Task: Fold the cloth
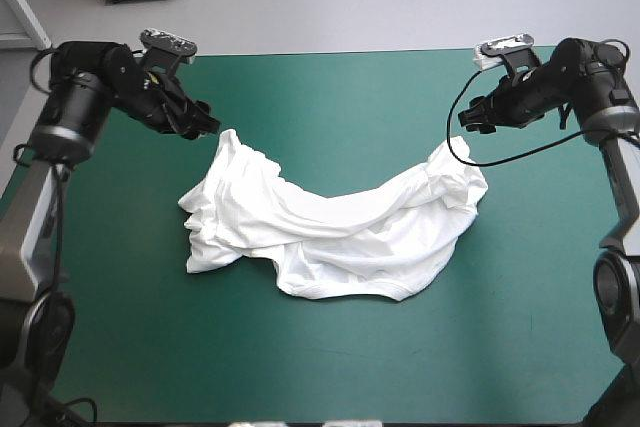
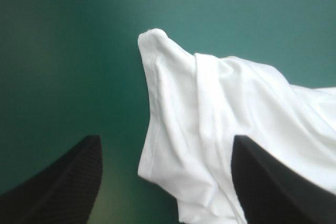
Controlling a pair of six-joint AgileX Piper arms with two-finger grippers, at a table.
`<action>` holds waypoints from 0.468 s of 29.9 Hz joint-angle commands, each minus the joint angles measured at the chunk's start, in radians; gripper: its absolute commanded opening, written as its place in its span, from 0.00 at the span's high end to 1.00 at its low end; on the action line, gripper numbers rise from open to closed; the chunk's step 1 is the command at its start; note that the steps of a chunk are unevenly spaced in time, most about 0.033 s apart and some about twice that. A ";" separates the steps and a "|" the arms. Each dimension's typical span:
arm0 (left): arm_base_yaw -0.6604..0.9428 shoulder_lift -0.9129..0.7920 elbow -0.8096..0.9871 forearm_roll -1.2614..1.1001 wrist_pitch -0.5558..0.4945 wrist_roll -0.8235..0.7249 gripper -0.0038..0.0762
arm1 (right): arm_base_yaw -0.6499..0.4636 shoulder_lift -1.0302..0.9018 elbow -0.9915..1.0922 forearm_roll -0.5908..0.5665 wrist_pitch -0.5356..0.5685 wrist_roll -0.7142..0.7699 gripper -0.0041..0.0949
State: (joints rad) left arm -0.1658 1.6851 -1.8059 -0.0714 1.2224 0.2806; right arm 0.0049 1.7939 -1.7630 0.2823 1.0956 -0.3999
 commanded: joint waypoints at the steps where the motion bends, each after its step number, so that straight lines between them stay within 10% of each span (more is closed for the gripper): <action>1: -0.004 -0.168 0.071 0.013 0.003 -0.001 0.32 | -0.004 -0.131 0.038 0.027 -0.005 -0.009 0.34; 14: -0.004 -0.439 0.706 0.012 -0.125 -0.008 0.32 | -0.004 -0.538 0.487 -0.011 -0.085 0.030 0.35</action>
State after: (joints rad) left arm -0.1658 1.2755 -1.1535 -0.0336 1.1862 0.2800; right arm 0.0049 1.3536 -1.3185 0.2733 1.0664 -0.3764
